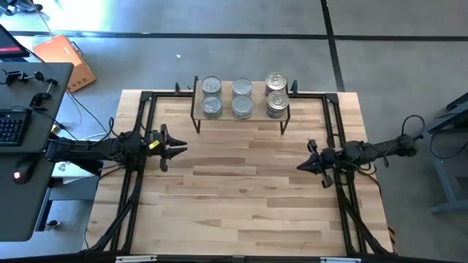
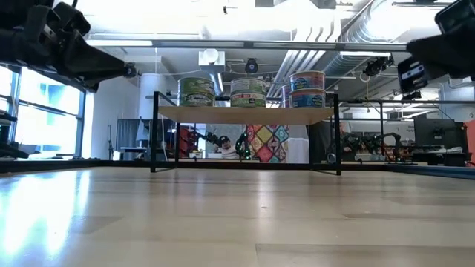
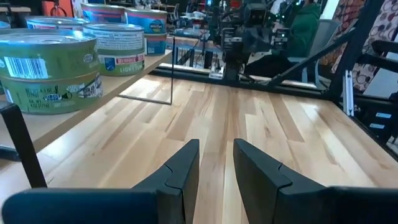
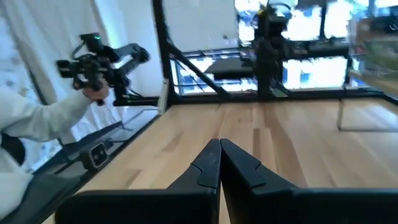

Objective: Stack canned seafood by type on shelf
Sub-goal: Return to Home Position

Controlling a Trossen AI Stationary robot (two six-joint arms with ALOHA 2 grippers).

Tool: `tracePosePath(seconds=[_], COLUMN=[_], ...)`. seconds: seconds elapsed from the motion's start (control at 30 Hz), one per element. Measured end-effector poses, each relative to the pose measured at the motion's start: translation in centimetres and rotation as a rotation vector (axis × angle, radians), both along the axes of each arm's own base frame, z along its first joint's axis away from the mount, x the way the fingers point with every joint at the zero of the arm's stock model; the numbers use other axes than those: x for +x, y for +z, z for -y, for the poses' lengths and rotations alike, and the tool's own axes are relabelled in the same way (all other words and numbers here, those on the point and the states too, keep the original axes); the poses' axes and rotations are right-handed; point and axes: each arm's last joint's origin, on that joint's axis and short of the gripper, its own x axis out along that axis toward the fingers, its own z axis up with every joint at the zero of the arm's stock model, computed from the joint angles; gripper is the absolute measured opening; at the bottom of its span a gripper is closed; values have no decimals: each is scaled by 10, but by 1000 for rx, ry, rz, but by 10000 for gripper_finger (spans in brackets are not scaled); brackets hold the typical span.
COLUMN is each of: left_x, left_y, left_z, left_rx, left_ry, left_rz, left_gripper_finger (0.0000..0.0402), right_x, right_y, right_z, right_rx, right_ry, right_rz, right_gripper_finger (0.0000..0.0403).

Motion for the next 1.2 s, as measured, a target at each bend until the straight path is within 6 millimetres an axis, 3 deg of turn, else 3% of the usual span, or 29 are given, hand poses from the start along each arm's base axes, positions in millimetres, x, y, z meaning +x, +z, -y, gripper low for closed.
tracePosePath(seconds=[0.33, 0.57, 0.77, 1.2], left_x=[1, -7, -19, -9], left_y=[-1, 3, -2, -17], left_z=[0, 0, 0, 4], left_rx=[15, 107, 78, 101], left_ry=[-5, -23, -21, -134], left_rz=[-11, 28, 11, 91], left_gripper_finger=[90, 90, 90, 90], right_x=[-1, -3, 1, 1], right_y=[8, 14, 1, 0], right_z=[0, 5, 5, 4], right_rx=[-69, -44, -13, -13], right_ry=[-12, -54, -46, -29], right_rz=[99, 29, 9, 3], right_gripper_finger=[0, 0, 0, 0])
